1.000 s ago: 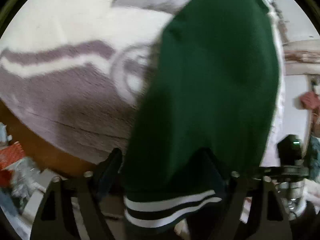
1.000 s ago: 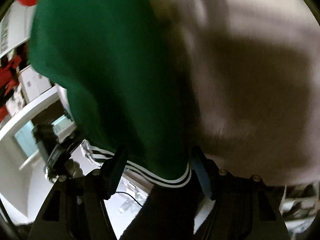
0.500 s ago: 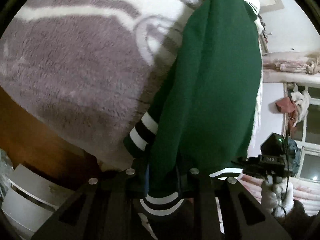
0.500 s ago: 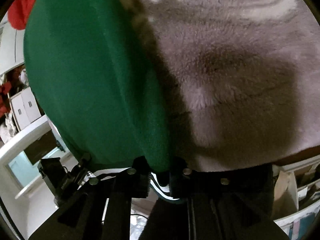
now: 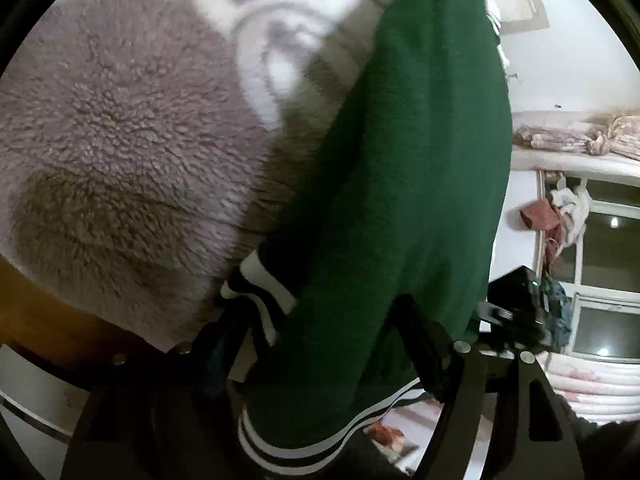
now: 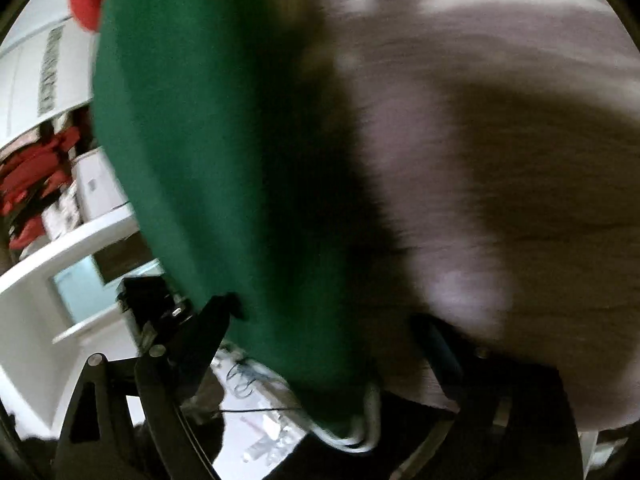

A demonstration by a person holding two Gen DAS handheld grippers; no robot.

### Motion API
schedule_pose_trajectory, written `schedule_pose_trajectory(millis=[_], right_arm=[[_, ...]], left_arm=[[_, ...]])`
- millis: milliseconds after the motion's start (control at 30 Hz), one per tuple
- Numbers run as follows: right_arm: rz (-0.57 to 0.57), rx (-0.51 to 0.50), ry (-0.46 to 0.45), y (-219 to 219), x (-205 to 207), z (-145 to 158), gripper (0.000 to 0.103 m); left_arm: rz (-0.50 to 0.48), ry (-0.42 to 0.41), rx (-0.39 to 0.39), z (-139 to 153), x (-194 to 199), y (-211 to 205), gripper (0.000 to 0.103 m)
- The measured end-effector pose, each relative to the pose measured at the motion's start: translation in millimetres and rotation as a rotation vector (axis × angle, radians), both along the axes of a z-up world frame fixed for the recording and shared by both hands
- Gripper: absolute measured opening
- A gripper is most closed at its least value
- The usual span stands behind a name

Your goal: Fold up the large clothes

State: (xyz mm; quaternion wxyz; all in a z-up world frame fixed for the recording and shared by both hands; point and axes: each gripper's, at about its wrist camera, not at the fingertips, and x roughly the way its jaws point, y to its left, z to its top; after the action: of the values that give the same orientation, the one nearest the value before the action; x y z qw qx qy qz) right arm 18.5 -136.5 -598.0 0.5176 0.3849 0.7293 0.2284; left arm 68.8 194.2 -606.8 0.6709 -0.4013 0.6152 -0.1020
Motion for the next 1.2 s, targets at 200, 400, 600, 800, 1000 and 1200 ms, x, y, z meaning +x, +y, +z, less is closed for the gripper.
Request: schedule_pose_trajectory(millis=[200, 400, 600, 800, 1000, 1200], right_arm=[[0.010, 0.023, 0.025, 39, -5, -5, 0.051], [-0.118, 0.134, 0.029, 40, -27, 40, 0.021], [-0.195, 0.239, -0.007, 43, -9, 121, 0.020], [-0.272, 0.363, -0.071, 50, 43, 190, 0.019], [-0.351, 0.392, -0.105, 39, 134, 198, 0.019], [-0.436, 0.369, -0.043, 21, 228, 148, 0.018]], left_arm=[[0.062, -0.018, 0.047, 16, -3, -9, 0.036], [0.137, -0.045, 0.003, 64, -10, -6, 0.017], [0.251, -0.149, -0.102, 136, 6, 4, 0.016], [0.251, -0.327, -0.121, 179, 69, 30, 0.014], [0.171, -0.405, -0.026, 174, 172, 25, 0.014], [0.078, -0.338, 0.037, 147, 265, 26, 0.014]])
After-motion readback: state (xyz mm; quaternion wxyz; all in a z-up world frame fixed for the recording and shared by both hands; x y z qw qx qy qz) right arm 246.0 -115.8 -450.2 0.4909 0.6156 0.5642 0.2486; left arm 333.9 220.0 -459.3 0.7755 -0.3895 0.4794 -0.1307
